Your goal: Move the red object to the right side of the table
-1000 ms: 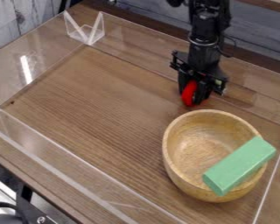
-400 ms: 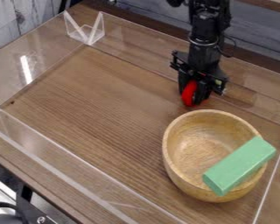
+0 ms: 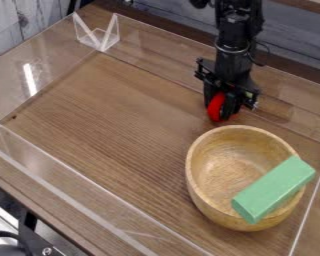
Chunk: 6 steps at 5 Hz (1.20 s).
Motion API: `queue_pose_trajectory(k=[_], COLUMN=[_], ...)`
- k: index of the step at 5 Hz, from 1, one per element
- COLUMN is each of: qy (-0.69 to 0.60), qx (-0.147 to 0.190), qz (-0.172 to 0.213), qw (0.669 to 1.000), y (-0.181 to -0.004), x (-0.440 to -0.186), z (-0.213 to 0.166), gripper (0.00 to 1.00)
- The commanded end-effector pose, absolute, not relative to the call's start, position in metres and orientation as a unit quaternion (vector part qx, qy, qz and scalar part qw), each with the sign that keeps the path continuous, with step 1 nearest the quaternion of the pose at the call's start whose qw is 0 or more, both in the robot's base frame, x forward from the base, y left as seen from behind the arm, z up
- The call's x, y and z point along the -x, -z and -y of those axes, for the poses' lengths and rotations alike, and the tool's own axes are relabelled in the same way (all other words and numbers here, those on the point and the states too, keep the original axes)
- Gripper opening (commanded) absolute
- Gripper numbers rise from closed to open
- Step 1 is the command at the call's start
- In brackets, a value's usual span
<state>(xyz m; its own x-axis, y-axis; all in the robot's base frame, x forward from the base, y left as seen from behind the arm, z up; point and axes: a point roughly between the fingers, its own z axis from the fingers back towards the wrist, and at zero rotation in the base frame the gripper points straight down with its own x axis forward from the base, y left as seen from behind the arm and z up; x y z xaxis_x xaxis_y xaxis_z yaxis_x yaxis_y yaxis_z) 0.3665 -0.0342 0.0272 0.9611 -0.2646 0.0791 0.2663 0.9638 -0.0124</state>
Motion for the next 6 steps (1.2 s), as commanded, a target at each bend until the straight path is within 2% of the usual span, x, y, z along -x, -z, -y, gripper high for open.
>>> queue_pose_trajectory(k=[1,3,4,5,6], qy=[0.146,0.149,0.140,0.130,0.117], qx=[0.008,0.008,0.016,0.023,0.026], qz=[0.078,0.084,0.087,0.091,0.110], qw=[0.986,0.985,0.986,0.987,0.987], y=[-0.054,-0.058,-0.065,-0.074,-0.093], x=[-0.374,-0.374,-0.371,-0.368,-0.363], z=[0.037,0.038,0.034,0.030,0.022], gripper=[0.00,0.00,1.00,1.00,1.00])
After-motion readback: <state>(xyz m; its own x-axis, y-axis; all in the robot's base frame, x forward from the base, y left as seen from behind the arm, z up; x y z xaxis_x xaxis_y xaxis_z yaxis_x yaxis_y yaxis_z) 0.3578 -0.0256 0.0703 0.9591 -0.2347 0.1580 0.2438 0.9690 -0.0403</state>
